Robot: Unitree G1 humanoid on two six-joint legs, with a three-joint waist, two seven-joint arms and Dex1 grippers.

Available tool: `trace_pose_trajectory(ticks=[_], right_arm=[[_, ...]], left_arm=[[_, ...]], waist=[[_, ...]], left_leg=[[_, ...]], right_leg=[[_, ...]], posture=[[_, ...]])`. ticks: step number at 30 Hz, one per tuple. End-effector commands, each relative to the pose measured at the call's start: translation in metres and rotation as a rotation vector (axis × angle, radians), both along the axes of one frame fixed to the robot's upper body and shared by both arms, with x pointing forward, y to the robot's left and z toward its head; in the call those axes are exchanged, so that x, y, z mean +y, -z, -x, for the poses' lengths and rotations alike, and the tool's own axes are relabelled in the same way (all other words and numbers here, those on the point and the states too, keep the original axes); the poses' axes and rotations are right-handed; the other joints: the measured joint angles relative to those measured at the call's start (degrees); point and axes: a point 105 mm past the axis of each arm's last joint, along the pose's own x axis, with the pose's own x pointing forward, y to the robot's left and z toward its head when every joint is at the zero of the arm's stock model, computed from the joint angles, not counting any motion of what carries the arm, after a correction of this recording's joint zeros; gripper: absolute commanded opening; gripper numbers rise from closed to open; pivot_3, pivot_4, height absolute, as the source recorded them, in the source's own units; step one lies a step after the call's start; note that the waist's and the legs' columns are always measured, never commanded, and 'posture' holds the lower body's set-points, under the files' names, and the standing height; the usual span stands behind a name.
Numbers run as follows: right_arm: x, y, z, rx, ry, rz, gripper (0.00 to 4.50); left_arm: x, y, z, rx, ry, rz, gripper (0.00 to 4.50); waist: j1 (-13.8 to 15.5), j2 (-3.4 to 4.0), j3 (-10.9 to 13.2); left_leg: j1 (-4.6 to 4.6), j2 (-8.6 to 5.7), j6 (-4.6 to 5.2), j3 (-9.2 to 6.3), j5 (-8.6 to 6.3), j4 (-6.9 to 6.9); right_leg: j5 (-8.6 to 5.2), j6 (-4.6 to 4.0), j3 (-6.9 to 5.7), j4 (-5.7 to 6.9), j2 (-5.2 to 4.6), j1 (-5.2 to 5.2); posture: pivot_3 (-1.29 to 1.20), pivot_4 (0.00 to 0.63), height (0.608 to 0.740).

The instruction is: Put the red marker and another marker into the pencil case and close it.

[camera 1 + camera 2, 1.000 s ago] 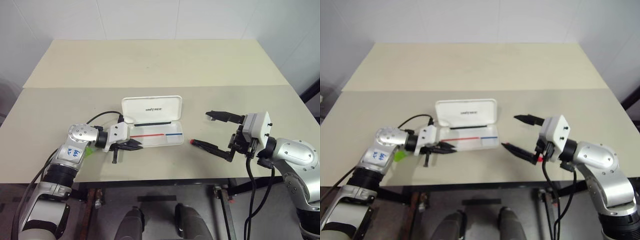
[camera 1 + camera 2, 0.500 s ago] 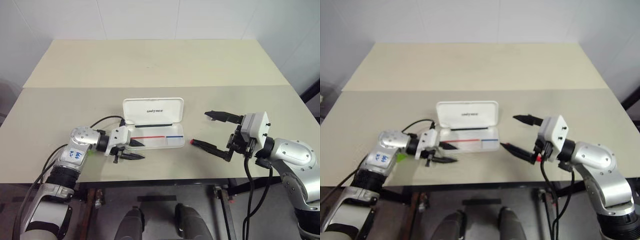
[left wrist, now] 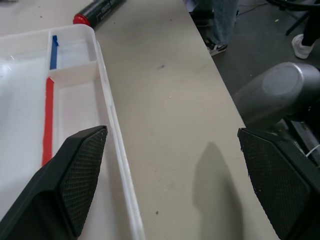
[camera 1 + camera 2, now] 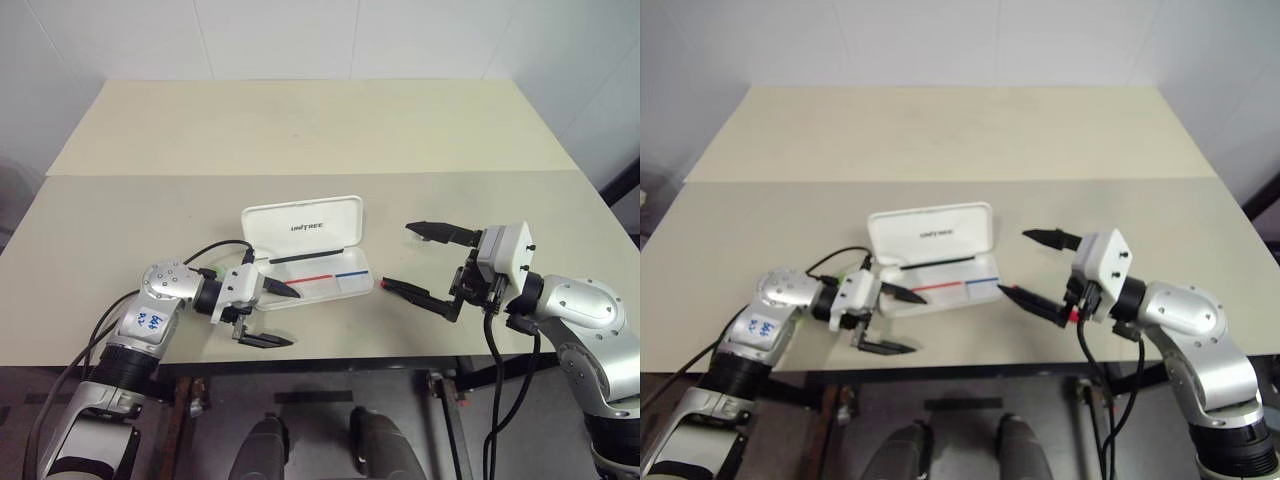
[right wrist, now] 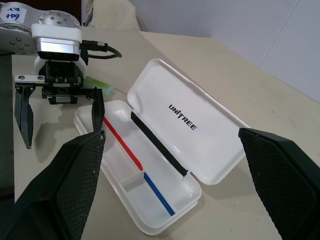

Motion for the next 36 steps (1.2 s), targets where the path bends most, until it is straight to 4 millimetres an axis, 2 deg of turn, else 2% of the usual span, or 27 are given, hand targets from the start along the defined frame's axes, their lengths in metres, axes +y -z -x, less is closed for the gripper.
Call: trace_pose_trajectory(ticks=[1, 6, 13, 17, 20, 24, 27, 29, 32, 36], right_arm=[[-0.002, -0.004, 0.001, -0.010, 0.005, -0.013, 4.50], [-0.014, 0.007, -0.004, 0.071, 0.044, -0.039, 4.50], [-0.050, 0.054, -0.015, 0.255, 0.165, 0.048, 4.50], [-0.060, 0.070, -0.017, 0.307, 0.176, 0.071, 4.50], [-0.061, 0.081, -0.019, 0.344, 0.159, 0.090, 4.50], [-0.061, 0.087, -0.021, 0.359, 0.139, 0.104, 4.50], [-0.062, 0.103, -0.029, 0.391, 0.121, 0.125, 4.50], [-0.062, 0.109, -0.033, 0.396, 0.114, 0.140, 4.50], [-0.061, 0.113, -0.036, 0.385, 0.098, 0.167, 3.56], [-0.057, 0.113, -0.039, 0.369, 0.091, 0.158, 2.10]], left_arm=[[0.003, -0.009, 0.000, -0.067, -0.003, 0.034, 4.46], [0.002, -0.024, 0.003, -0.136, 0.013, 0.085, 4.46], [0.007, -0.059, 0.015, -0.112, -0.041, 0.222, 4.46], [0.020, -0.076, 0.020, -0.081, -0.110, 0.257, 4.46], [0.034, -0.075, 0.026, -0.044, -0.158, 0.231, 4.46], [0.044, -0.073, 0.029, -0.018, -0.188, 0.212, 4.46], [0.071, -0.064, 0.028, -0.005, -0.289, 0.171, 4.46], [0.078, -0.062, 0.027, -0.008, -0.320, 0.163, 4.46], [0.081, -0.062, 0.026, -0.019, -0.336, 0.161, 4.50], [0.082, -0.061, 0.026, -0.021, -0.340, 0.160, 4.50]], waist=[[0.0, 0.00, 0.0], [0.0, 0.00, 0.0], [0.0, 0.00, 0.0], [-0.4, 0.01, 0.0], [-0.8, 0.01, 0.0], [-1.3, 0.01, 0.0], [-1.6, 0.01, 0.0], [-1.5, 0.01, 0.0], [-1.4, 0.01, 0.0], [-1.4, 0.01, 0.0]], left_leg=[[0.00, 0.00, 0.00, 0.00, 0.00, 0.00], [0.00, 0.00, 0.00, 0.00, 0.00, 0.01], [0.00, -0.01, 0.00, 0.01, 0.00, 0.01], [0.03, 0.02, 0.00, 0.02, 0.00, 0.01], [0.07, 0.06, 0.00, 0.02, 0.00, 0.00], [0.09, 0.05, 0.00, 0.03, 0.00, 0.00], [0.10, 0.04, 0.00, 0.05, 0.00, 0.02], [0.12, 0.06, 0.00, 0.10, 0.00, -0.01], [0.14, 0.08, 0.00, 0.08, 0.00, -0.04], [0.13, 0.07, -0.01, 0.07, 0.00, -0.05]], right_leg=[[0.00, 0.00, 0.00, 0.00, 0.00, 0.00], [0.00, 0.00, 0.00, 0.00, -0.01, 0.01], [0.00, 0.00, 0.00, 0.01, -0.04, 0.01], [0.00, 0.00, 0.01, 0.04, 0.01, 0.01], [-0.02, -0.04, 0.01, 0.08, 0.06, 0.01], [-0.03, -0.06, 0.01, 0.08, 0.05, 0.02], [-0.03, -0.05, 0.02, 0.06, 0.04, 0.05], [-0.06, -0.12, 0.03, 0.06, 0.05, 0.03], [-0.07, -0.14, 0.01, 0.07, 0.05, 0.02], [-0.06, -0.12, 0.02, 0.07, 0.03, 0.02]], posture=[[0.00, 0.150, 0.740], [0.00, 0.150, 0.740], [0.00, 0.150, 0.740], [0.00, 0.150, 0.740], [0.00, 0.150, 0.740], [0.00, 0.150, 0.740], [0.00, 0.150, 0.740], [0.00, 0.150, 0.740], [0.00, 0.150, 0.740], [0.00, 0.150, 0.740]])
